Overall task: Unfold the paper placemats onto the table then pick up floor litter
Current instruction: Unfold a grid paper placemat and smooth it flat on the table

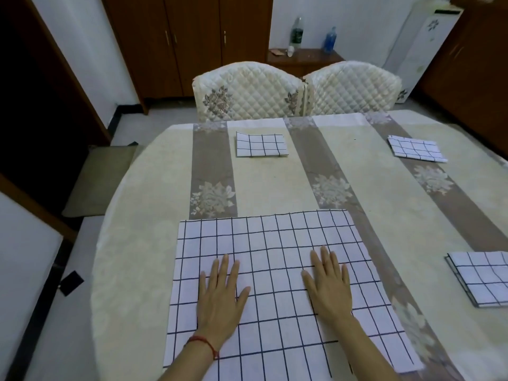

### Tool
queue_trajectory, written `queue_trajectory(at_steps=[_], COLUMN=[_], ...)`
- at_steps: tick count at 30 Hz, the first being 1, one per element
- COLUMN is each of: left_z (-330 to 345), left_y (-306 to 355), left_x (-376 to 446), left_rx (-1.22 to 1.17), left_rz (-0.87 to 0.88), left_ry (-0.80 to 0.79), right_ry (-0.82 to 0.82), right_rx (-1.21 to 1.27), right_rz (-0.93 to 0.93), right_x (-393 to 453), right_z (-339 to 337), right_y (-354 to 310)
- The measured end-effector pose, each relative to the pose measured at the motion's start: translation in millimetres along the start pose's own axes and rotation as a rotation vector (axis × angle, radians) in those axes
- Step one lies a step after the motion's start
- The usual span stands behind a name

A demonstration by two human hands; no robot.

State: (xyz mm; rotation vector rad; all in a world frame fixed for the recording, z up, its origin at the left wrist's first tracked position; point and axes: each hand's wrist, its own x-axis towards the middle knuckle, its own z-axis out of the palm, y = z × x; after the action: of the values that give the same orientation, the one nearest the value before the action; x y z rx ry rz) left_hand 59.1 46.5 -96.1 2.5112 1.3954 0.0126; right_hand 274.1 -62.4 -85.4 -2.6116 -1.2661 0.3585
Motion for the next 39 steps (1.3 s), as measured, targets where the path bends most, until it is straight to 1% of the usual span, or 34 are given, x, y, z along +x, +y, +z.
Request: queue_trajectory(at_steps=[5,8,10,11,12,15,17,18,20,22,24,26,27,28,29,31,33,35,36,37,39], left_z=[8.6,8.1,1.9,-1.3,-3.9,3.3,11.9,15.0,15.6,12.2,6.4,1.5,-1.5,-4.1,-6.2,-7.5,-6.1,-5.7,-4.8,-3.8,-6.2], left_y=[-3.4,-2.1,6.1,13.1,21.9,45.9,44.3,36.8,16.4,-5.1,-18.1,-13.7,-3.6,10.9,28.7,63.9,82.2,77.8,67.3,53.4,24.7], left_x=[-0.5,-1.5,-2.5,-2.8,-3.1,-2.5,-2.6,-2.5,-3.0,-5.1,-6.2,-4.5,-1.8,2.2,7.0,19.3,35.2,51.9,62.1,71.3,86.1], left_rx=[0.039,0.045,0.036,0.024,0.016,0.03,0.045,0.039,0.022,0.03,0.047,0.043,0.042,0.036,0.03,0.019,0.023,0.102,0.133,0.13,0.112], left_rz=[-0.036,-0.064,-0.079,-0.075,-0.054,0.077,0.101,0.083,0.019,-0.036,-0.115,-0.197,-0.203,-0.16,-0.07,0.158,0.307,0.362,0.392,0.376,0.219], left_ry=[0.033,0.035,0.044,0.058,0.07,0.072,0.07,0.077,0.09,0.114,0.125,0.125,0.123,0.113,0.096,0.046,-0.03,-0.104,-0.096,-0.108,-0.08], right_ry=[0.006,-0.013,0.042,0.088,0.101,0.007,-0.027,-0.029,0.028,0.02,0.059,0.104,0.133,0.158,0.154,0.095,0.021,0.028,0.055,0.074,0.092], right_rx=[-0.037,-0.015,0.012,-0.01,-0.022,-0.068,-0.066,-0.06,-0.078,-0.047,0.0,0.035,0.029,0.007,-0.007,-0.045,-0.047,-0.024,-0.022,-0.021,0.004], right_rz=[0.007,0.055,0.056,0.006,-0.052,-0.254,-0.304,-0.282,-0.192,-0.05,0.111,0.218,0.219,0.168,0.094,-0.043,-0.062,-0.043,-0.057,-0.077,-0.104], right_x=[1.1,-0.8,0.3,0.2,-0.4,-2.6,-6.3,-6.5,-3.3,-5.4,-11.5,-14.6,-13.9,-12.6,-11.9,-12.8,-17.9,-19.4,-19.0,-19.0,-18.5], right_z=[0.1,-4.3,-5.4,-4.9,-3.7,14.0,26.3,27.1,21.1,8.6,-5.8,-13.7,-13.9,-12.1,-8.9,4.7,19.8,29.0,30.1,30.2,32.1], right_y=[6.1,1.6,-9.3,-18.1,-29.8,-59.0,-57.2,-49.3,-22.3,9.9,35.0,37.9,29.7,16.2,-0.8,-30.9,-41.8,-36.8,-33.7,-32.4,-31.9])
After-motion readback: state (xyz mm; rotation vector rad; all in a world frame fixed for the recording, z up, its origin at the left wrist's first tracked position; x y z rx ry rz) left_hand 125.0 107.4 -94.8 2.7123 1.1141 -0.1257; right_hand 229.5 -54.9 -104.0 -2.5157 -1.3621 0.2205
